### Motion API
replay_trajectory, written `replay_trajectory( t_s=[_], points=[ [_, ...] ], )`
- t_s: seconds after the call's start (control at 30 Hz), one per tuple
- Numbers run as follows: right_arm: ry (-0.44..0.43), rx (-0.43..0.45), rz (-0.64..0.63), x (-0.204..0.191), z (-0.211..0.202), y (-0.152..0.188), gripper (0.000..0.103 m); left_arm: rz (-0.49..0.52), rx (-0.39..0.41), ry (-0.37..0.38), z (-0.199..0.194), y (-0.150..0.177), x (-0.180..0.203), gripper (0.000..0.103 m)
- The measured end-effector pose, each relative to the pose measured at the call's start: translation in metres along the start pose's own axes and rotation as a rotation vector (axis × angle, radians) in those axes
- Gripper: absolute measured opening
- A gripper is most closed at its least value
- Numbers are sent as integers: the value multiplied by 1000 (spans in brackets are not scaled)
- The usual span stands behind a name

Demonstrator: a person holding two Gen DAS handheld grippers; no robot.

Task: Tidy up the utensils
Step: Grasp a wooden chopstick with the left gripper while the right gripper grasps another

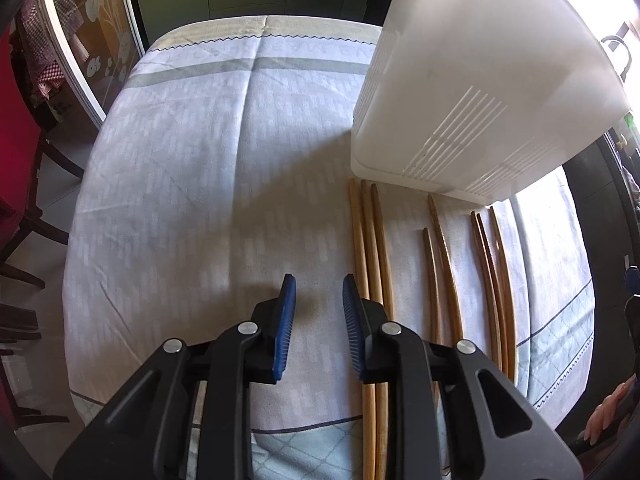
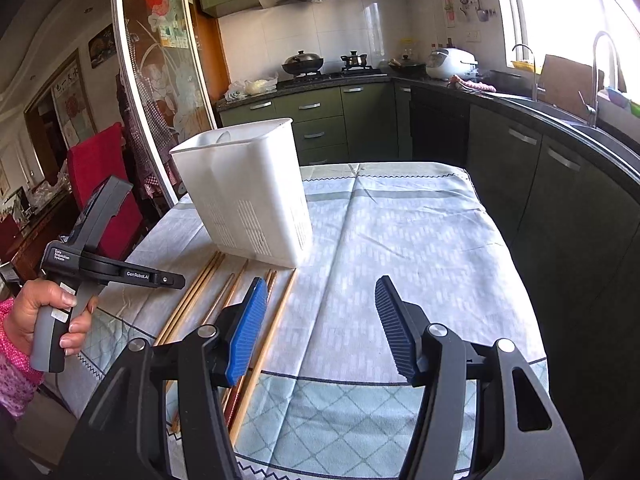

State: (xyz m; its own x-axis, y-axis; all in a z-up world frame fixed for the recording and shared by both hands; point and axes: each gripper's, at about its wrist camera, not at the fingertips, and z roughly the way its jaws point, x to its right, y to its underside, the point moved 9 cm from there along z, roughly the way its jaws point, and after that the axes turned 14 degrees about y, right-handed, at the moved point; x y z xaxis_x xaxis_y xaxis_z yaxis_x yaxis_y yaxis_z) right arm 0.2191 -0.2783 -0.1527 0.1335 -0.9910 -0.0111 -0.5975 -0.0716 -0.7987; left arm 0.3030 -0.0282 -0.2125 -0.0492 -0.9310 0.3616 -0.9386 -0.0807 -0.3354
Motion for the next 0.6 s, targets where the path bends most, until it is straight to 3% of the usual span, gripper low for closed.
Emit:
replay_trajectory(
  t_s=[0.5, 0.6],
  points=[
    [-6, -27, 43, 16, 2, -4, 56, 33, -49, -52, 8, -1, 11, 19],
    [-5, -35, 35, 15, 3, -3, 56, 44, -80, -49, 11, 4, 15, 9]
  ],
)
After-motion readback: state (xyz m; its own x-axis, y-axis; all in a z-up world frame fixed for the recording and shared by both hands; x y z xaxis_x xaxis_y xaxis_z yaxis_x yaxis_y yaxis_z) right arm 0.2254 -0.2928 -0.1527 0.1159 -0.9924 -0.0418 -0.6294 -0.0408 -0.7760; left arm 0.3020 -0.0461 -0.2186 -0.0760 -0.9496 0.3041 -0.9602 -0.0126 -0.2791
